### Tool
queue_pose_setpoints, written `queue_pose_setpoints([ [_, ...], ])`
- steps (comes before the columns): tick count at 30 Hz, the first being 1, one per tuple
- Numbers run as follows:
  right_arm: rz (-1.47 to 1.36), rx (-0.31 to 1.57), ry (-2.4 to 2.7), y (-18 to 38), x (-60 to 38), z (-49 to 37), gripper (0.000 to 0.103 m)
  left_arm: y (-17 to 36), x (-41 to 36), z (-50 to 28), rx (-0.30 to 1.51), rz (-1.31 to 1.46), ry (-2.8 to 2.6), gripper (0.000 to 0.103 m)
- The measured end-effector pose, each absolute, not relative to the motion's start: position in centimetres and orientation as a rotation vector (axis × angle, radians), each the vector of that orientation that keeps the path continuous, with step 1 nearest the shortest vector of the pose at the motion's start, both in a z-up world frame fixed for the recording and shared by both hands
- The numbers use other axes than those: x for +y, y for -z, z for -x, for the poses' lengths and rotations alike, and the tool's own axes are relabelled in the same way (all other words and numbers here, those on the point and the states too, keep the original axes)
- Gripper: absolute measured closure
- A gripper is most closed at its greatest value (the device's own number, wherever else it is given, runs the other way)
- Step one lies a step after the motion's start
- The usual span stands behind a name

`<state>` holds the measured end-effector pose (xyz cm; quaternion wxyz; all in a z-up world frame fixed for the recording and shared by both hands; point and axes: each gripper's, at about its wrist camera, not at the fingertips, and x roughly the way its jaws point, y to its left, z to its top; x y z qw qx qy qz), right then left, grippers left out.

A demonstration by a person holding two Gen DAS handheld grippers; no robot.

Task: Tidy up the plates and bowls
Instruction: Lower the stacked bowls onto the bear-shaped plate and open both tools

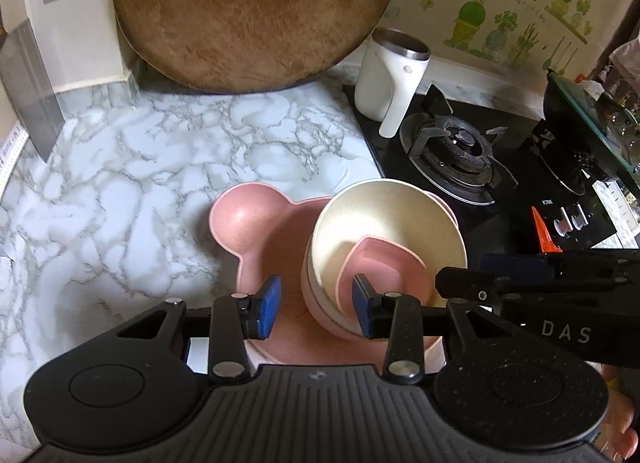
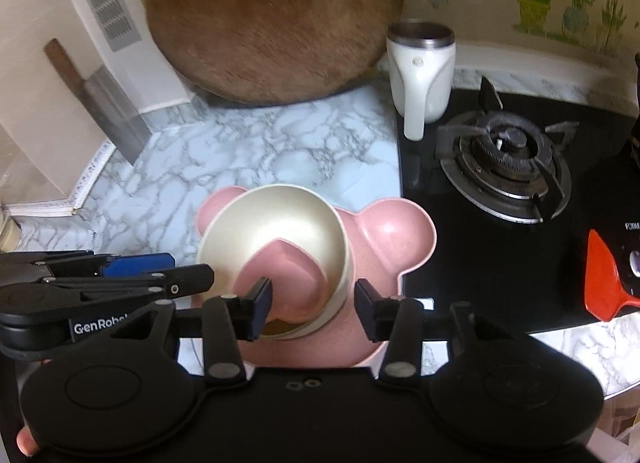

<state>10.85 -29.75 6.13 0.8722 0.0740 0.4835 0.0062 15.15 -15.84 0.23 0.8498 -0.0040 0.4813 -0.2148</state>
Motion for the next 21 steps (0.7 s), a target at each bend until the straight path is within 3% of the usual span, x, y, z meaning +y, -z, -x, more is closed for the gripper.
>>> queue_pose_setpoints([
  [12,-0.106,0.844,-0.046,-7.6,-27.7,-6.5,0.033,-2.2,-13.0,-11.1,0.876,-0.021,0.444,0.050],
  [15,-0.089,0.795,-0.048,-7.8,-27.2,-5.4,0.023,-2.3,-12.2,-10.2,0.851,-0.018,0.443,0.040],
  [21,-0.042,0.706,-0.076,-7.9,-26.1,-3.2,0.007,-2.6,-10.7,-8.4,0.805,-0.027,0.429,0.040],
])
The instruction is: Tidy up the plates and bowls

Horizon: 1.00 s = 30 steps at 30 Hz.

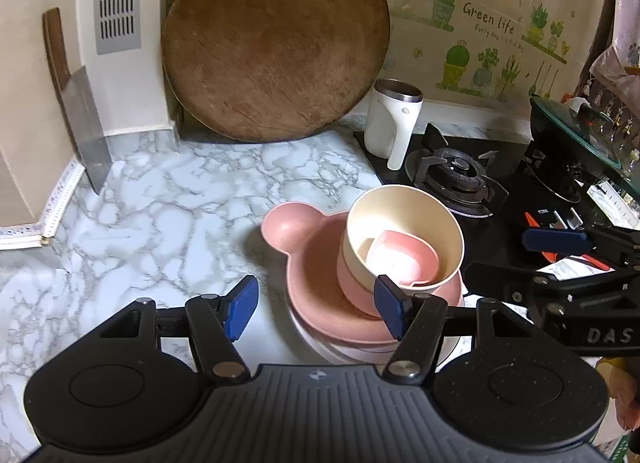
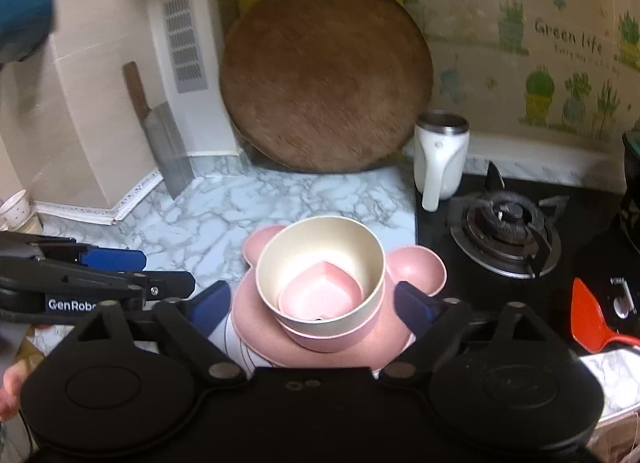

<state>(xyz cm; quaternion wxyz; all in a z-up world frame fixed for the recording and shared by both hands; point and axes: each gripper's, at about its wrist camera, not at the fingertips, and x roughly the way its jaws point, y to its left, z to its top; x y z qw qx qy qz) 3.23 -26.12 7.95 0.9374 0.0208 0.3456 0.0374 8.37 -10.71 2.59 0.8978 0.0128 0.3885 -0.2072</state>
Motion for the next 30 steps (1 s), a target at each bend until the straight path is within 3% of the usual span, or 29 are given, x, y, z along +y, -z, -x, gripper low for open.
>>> queue_pose_setpoints([
  [5,-0.037,0.632,-0.104,-8.2,-25.7,-1.7,0.000,-3.0,-9.5,-6.9,0.761,-0.017,0.431,0.037],
  [7,-0.029,0.608,-0.109,-8.3,-25.5,-1.1,0.000,-3.2,-8.9,-6.4,0.747,-0.004,0.437,0.027],
  [14,-0.061,0.572,-0.112,-8.2,-25.4,0.3,0.000,-3.8,-7.6,-4.5,0.673,0.010,0.429,0.022],
  [18,-0.066,0.557,-0.084,-8.3,-25.4,0.7,0.000,-4.0,-6.9,-3.9,0.658,0.046,0.417,0.000],
  [30,-0.111,0.503,-0.080,-8.2,-25.7,2.3,0.000,-3.5,-7.2,-2.4,0.652,0.058,0.403,0.000],
])
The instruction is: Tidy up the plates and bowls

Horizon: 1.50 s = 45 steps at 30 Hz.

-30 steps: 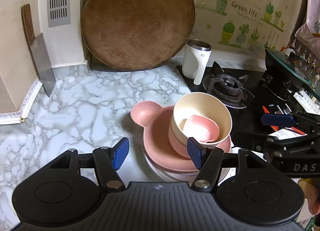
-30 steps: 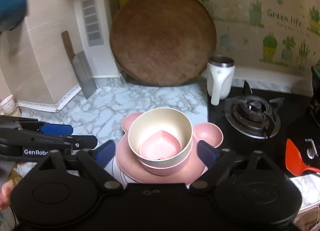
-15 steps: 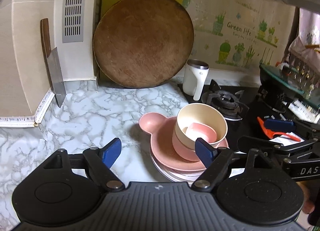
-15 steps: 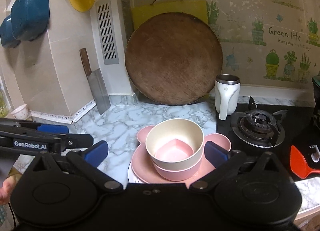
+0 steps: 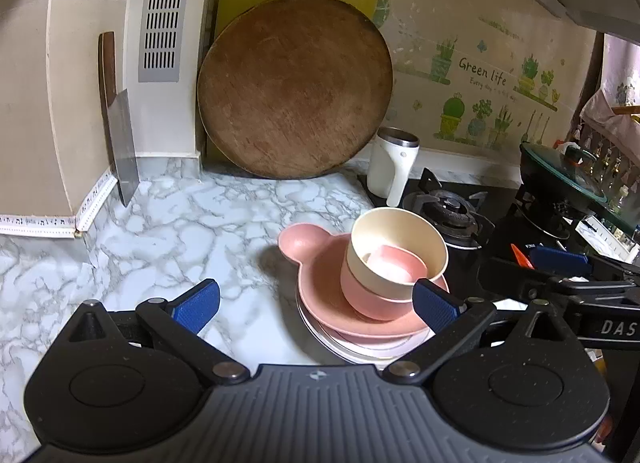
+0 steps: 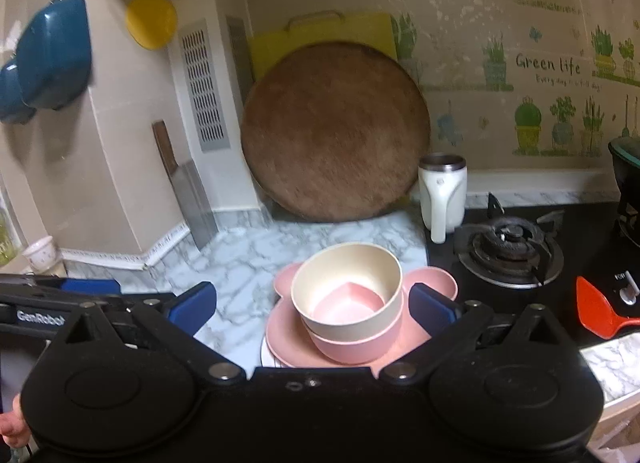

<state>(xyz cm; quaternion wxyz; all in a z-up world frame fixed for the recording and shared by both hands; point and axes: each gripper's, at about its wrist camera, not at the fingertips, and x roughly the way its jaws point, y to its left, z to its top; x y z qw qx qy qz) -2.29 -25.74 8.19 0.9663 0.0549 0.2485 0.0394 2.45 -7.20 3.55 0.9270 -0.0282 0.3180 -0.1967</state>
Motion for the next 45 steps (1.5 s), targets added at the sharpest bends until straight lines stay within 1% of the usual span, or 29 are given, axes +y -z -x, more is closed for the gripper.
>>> queue_pose_setpoints([
  [4,-0.100,0.507,-0.059,-8.3,-25.5,2.8,0.000,-3.5,-7.8,-1.9,0.648,0.022,0.386,0.000],
  [12,-0.116,0.514,0.017,-8.0,-25.7,3.3,0.000,-3.5,-7.8,-1.7,0.660,0.051,0.385,0.000],
  [45,-0.110,0.538,-0.018,-8.3,-25.5,3.1,0.000,-3.7,-7.1,-1.3,0.640,0.058,0.359,0.000],
])
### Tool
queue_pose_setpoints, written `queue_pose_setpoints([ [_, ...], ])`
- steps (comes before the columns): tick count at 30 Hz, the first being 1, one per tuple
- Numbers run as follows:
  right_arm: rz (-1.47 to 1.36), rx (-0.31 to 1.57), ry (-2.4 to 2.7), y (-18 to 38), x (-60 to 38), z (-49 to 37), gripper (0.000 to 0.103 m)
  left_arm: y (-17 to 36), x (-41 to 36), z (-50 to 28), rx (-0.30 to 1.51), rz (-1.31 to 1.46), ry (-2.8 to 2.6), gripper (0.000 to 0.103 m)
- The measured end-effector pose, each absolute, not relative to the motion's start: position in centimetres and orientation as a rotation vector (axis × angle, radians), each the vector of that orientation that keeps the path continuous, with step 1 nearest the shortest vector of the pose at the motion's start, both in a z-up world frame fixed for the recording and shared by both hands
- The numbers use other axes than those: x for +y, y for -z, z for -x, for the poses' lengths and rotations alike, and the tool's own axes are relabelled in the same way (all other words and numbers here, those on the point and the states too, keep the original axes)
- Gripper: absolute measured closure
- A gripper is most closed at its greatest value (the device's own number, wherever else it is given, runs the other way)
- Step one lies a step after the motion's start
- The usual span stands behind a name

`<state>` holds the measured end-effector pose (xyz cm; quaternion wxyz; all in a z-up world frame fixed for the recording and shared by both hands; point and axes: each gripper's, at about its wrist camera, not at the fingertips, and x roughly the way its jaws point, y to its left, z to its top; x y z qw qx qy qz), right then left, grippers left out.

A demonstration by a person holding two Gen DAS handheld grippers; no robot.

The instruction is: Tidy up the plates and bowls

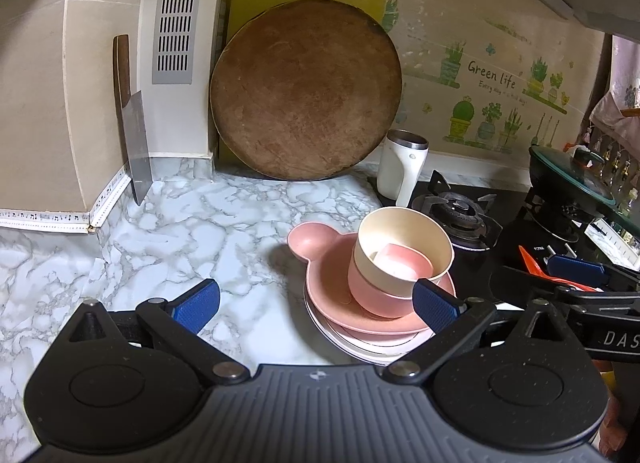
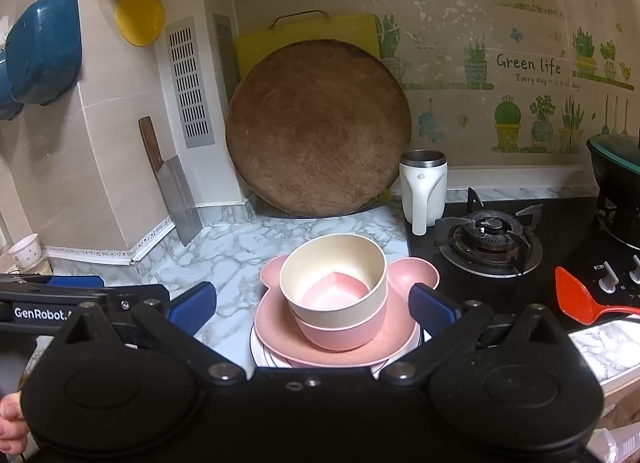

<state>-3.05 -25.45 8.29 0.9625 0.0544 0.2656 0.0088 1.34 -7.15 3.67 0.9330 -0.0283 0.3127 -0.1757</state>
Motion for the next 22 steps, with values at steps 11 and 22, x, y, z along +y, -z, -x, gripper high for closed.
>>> queue_pose_setpoints([
  [11,-0.117,0.553,-0.009,-8.11,-25.54,2.95,0.000,-2.90,-7.34,-1.45,0.677,0.071,0.378,0.000],
  [22,-0.128,0.565,-0.010,-8.01,-25.35,2.40,0.000,-2.70,-7.17,-1.44,0.685,0.084,0.384,0.000],
])
